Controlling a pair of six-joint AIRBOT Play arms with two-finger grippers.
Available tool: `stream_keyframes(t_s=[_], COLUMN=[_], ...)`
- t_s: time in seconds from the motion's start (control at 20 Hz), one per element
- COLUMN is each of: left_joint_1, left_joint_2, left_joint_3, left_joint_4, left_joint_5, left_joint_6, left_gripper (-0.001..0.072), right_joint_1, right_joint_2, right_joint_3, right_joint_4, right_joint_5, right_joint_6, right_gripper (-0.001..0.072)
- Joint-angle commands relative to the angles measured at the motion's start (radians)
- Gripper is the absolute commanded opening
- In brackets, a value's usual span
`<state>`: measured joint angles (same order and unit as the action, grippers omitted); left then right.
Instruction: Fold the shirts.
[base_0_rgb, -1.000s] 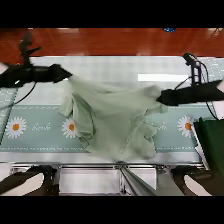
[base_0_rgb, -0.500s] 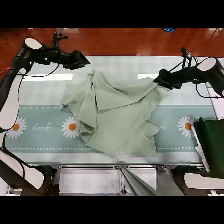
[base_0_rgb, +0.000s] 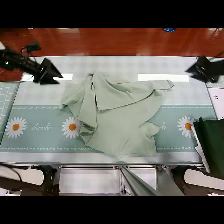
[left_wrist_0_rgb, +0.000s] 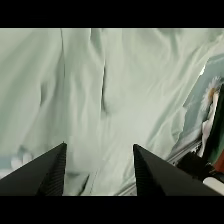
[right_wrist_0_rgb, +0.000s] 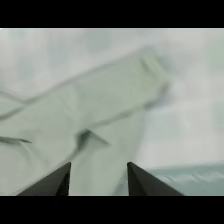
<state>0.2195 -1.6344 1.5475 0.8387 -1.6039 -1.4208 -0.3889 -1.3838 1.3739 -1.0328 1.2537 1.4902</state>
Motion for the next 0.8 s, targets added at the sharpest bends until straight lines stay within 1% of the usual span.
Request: stream_keyframes(t_s=[0.0,0.05,0.15,0.25,0.3,0.4,0.5,0.6,0.75], left_joint_1=[0.024,0.025,0.023,0.023,0.023,0.02,-0.016,-0.099,-0.281], left_joint_2=[0.293,0.379,0.543,0.675,0.73,0.798,0.821,0.814,0.788], left_joint_3=[-0.438,-0.581,-0.853,-1.055,-1.132,-1.241,-1.323,-1.365,-1.371], left_joint_4=[0.104,0.104,0.096,0.065,0.026,-0.055,-0.136,-0.182,-0.246], left_joint_5=[0.171,0.217,0.301,0.337,0.34,0.336,0.34,0.376,0.476], left_joint_6=[0.006,0.022,0.024,0.021,0.021,0.021,0.021,0.021,0.002], left_gripper=[0.0507,0.0508,0.0508,0.0508,0.0508,0.0508,0.0507,0.0508,0.0508], right_joint_1=[-0.104,-0.118,-0.134,-0.133,-0.133,-0.133,-0.133,-0.133,-0.133], right_joint_2=[0.13,0.169,0.239,0.274,0.276,0.276,0.276,0.276,0.276], right_joint_3=[-0.195,-0.289,-0.476,-0.589,-0.613,-0.63,-0.63,-0.63,-0.63], right_joint_4=[-0.072,-0.066,-0.014,0.04,0.055,0.071,0.114,0.162,0.202], right_joint_5=[0.005,-0.035,-0.116,-0.148,-0.147,-0.145,-0.148,-0.152,-0.155], right_joint_6=[-0.032,-0.043,-0.091,-0.161,-0.178,-0.188,-0.204,-0.216,-0.222], right_gripper=[0.0412,0.0411,0.0411,0.0411,0.0412,0.0411,0.0411,0.0411,0.0407])
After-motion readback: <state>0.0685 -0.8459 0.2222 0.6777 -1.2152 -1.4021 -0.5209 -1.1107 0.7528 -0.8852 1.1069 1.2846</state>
